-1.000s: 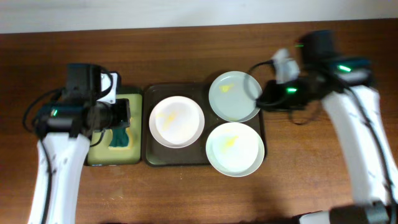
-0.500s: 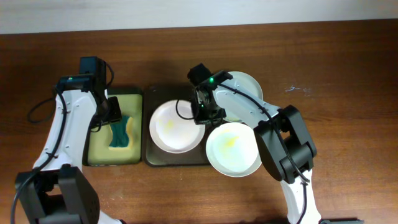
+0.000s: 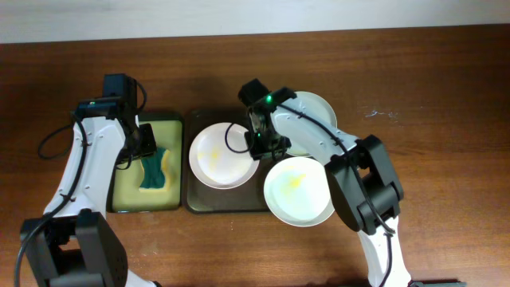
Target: Clean dirty plates on tray and stack at the side
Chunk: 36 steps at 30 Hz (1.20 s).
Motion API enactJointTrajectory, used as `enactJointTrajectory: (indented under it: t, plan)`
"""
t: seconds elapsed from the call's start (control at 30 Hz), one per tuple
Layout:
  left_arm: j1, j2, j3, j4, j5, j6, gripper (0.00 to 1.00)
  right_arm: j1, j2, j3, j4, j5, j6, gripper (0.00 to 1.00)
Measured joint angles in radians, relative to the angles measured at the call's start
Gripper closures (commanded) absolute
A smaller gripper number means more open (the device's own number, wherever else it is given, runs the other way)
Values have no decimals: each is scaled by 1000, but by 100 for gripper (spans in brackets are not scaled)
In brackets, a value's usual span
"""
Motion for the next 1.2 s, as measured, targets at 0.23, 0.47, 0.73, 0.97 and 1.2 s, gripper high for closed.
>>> enactJointTrajectory:
  t: [0.23,0.47,0.73,0.97,1.2]
  plan:
    - [0,0,-1,26,8,0,58,0,0,-27,117,-27,50,96]
    - [0,0,-1,-11,12,-3,48,-109,0,-27,126,-76,49,64]
    - [0,0,-2,-21,39,-3,50,-94,0,-27,42,-135,52,89]
    - [0,0,-38,22,41,-7,49,-94,0,1,31,-143,62,96]
    - [-3,2,-249,249,65,-10,51,-93,0,5,32,-143,48,96]
